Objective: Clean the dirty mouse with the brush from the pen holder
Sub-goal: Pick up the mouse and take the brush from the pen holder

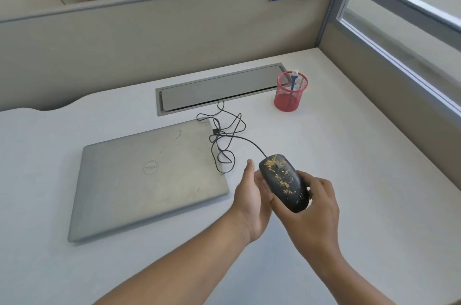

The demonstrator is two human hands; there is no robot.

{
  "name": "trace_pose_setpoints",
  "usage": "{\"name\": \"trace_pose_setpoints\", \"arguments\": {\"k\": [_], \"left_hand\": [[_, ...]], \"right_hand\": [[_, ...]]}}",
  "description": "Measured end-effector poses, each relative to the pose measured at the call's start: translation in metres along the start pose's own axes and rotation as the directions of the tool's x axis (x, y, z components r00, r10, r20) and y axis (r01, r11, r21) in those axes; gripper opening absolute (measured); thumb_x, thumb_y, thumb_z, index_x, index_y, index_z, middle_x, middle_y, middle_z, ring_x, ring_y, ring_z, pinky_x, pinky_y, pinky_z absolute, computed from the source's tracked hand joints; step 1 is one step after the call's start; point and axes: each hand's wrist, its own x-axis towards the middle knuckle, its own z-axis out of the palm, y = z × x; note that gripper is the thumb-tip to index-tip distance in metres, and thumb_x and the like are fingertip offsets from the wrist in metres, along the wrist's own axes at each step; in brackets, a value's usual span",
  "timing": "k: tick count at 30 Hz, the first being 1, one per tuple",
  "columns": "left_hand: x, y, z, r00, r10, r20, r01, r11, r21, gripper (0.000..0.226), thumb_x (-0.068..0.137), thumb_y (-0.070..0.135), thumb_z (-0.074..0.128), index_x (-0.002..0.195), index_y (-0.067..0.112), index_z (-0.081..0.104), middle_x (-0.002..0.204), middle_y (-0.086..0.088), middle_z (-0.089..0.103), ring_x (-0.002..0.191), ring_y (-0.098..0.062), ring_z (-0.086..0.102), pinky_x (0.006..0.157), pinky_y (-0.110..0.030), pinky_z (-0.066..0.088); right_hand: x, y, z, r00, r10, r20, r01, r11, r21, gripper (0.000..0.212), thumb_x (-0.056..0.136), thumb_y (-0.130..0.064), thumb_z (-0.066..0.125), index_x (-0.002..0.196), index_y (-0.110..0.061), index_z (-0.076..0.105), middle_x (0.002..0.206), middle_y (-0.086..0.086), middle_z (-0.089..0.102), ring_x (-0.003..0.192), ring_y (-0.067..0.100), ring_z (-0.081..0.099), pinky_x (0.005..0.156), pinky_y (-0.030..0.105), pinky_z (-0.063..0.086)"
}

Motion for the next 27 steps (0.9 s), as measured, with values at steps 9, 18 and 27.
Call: {"name": "trace_pose_setpoints", "arguments": {"k": [9,18,27], "left_hand": [[-0.002,0.000,0.013,0.992,-0.079,0.101,0.091,0.989,-0.116,0.079,0.100,0.061,0.023,0.129,0.000,0.062,0.111,-0.019,0.071,0.091,-0.030,0.073,0.069,-0.035,0.061],[0.001,0.004,0.008,0.998,-0.038,0.056,0.050,0.973,-0.224,0.069,0.100,0.059,0.026,0.118,0.008,0.070,0.116,-0.013,0.073,0.105,-0.027,0.071,0.087,-0.044,0.056],[0.010,0.011,0.005,0.998,-0.067,-0.004,0.062,0.953,-0.297,0.060,0.101,0.054,0.033,0.119,0.009,0.068,0.117,-0.014,0.073,0.110,-0.026,0.068,0.097,-0.042,0.049]], "right_hand": [[-0.002,0.005,-0.001,0.999,0.050,0.014,-0.050,0.999,-0.016,0.060,0.057,-0.054,0.074,0.114,-0.041,0.058,0.103,-0.029,0.047,0.102,-0.004,0.053,0.071,0.006,0.041],[0.036,0.005,-0.013,0.994,-0.092,-0.059,0.095,0.995,0.042,0.042,0.081,-0.060,0.049,0.115,-0.037,0.059,0.106,-0.020,0.058,0.092,0.007,0.054,0.067,0.021,0.037],[0.204,0.001,-0.001,0.992,-0.088,-0.087,0.081,0.994,-0.077,0.011,0.088,-0.025,0.065,0.098,-0.024,0.070,0.079,-0.020,0.063,0.063,0.000,0.057,0.062,0.018,0.042]]}}
